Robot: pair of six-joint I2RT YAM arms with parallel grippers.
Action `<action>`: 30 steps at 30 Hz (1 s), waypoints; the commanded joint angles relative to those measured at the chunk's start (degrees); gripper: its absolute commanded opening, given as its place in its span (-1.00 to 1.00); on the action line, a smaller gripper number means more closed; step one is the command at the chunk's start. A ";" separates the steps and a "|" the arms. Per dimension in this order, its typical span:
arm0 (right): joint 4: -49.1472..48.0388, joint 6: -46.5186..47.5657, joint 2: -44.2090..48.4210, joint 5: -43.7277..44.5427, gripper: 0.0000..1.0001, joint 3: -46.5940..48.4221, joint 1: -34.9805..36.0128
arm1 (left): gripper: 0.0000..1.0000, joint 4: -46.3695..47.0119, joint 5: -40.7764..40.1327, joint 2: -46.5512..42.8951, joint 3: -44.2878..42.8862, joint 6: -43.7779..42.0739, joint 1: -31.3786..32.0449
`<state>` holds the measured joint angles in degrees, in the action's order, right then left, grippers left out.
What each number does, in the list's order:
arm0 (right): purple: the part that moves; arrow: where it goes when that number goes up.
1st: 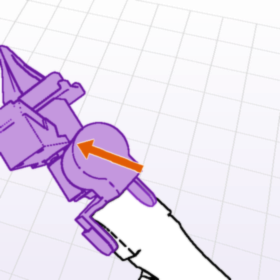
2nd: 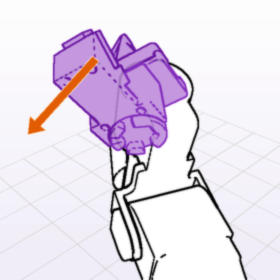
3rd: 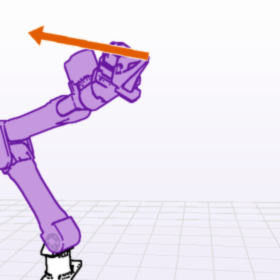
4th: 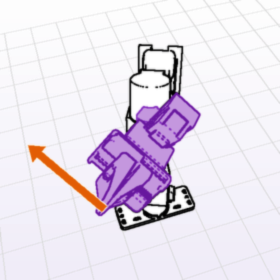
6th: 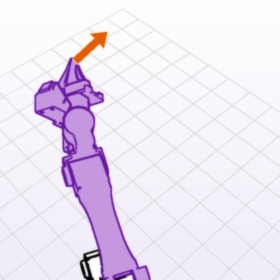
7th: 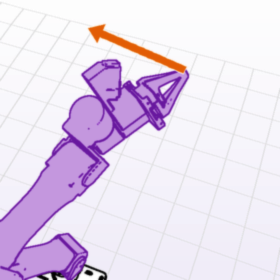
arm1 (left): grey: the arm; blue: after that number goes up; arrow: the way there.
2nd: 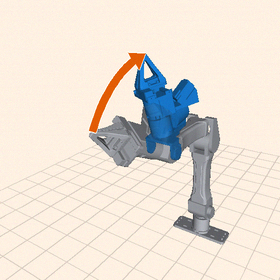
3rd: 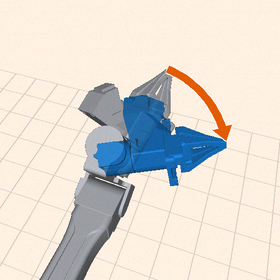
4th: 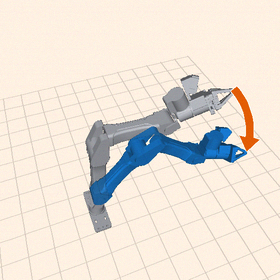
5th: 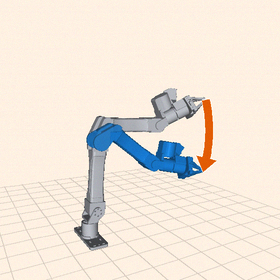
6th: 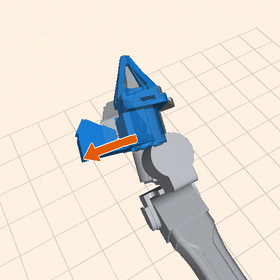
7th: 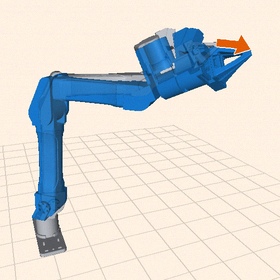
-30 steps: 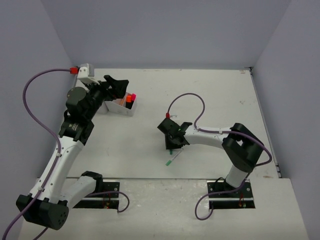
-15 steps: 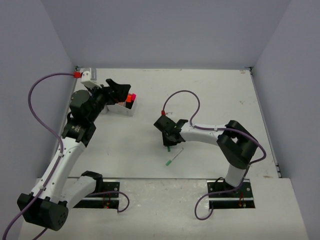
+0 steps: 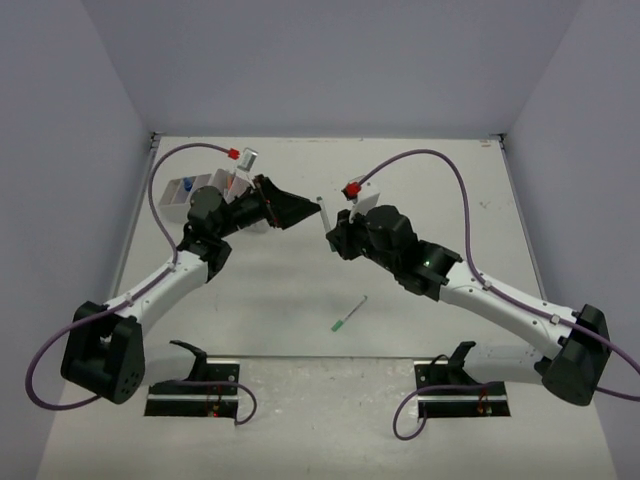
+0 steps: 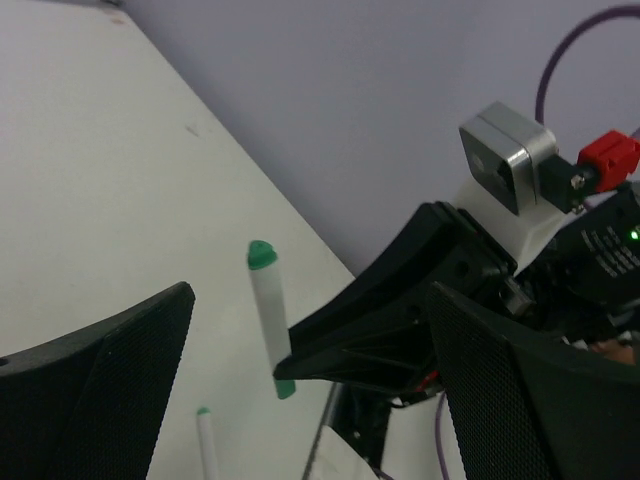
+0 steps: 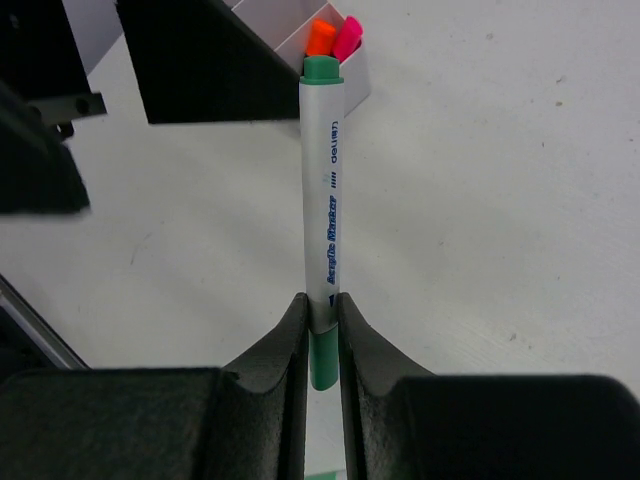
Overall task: Sort the stationery into containers
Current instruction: Pick up the pen from the center of the board, then place the pen in the storage box.
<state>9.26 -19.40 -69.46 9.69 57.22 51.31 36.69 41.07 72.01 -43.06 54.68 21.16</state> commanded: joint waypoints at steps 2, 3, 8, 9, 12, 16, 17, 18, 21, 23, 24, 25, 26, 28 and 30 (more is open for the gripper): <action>-3.73 3.22 4.14 0.29 -1.00 -1.75 -0.07 | 0.92 10.42 4.11 1.72 -1.23 2.71 3.75; -3.73 3.26 4.75 0.03 -1.00 -1.87 -0.07 | 0.85 10.74 3.90 2.23 -1.35 2.62 3.83; -4.18 3.70 6.75 -2.56 -1.00 -2.39 -0.07 | 0.37 13.41 3.82 5.87 -2.59 4.08 4.61; -4.25 3.86 6.88 -2.97 -1.00 -2.46 -0.05 | 0.31 13.85 3.75 6.31 -2.78 4.35 4.70; -4.04 4.49 6.60 -4.40 -1.00 -2.35 0.01 | -0.10 15.17 4.30 7.92 -4.12 4.89 5.46; -3.67 4.86 6.27 -5.02 -1.00 -2.23 -0.07 | -0.58 15.32 4.86 9.10 -6.17 4.64 6.73; -3.64 4.87 6.27 -4.62 -1.00 -2.20 -0.05 | -0.83 15.43 4.94 9.20 -6.43 4.62 6.91; -3.64 4.77 6.27 -3.90 -1.00 -2.22 0.00 | -1.00 15.43 5.11 9.17 -6.53 4.52 7.03; -3.64 3.99 6.02 2.26 0.20 -2.69 0.02 | -1.00 10.22 4.06 8.01 -8.07 -2.03 6.92; -3.64 3.04 5.49 5.85 0.95 -3.28 -0.05 | -1.00 -2.73 -2.03 6.56 -11.81 -13.34 6.87; -3.50 2.27 5.05 9.87 0.97 -3.48 -0.14 | -1.00 -12.00 -9.26 5.70 -17.57 -20.09 7.01; -2.33 1.30 4.34 13.38 0.98 -3.43 -0.29 | -1.00 -22.82 -23.10 5.52 -21.53 -27.06 7.09; -1.20 0.51 3.62 15.84 0.98 -3.34 -0.42 | -1.00 -31.71 -35.34 5.51 -24.13 -32.62 7.14; 0.80 -0.97 2.79 18.75 0.98 -3.08 -0.98 | -1.00 -36.49 -50.85 5.92 -27.97 -37.16 6.35; 1.81 -1.38 2.55 18.91 0.98 -3.90 -1.47 | -1.00 -37.31 -60.62 6.52 -30.90 -42.56 3.29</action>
<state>8.68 -18.22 -66.10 20.50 54.18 50.66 14.57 12.24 80.29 -68.18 30.73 28.18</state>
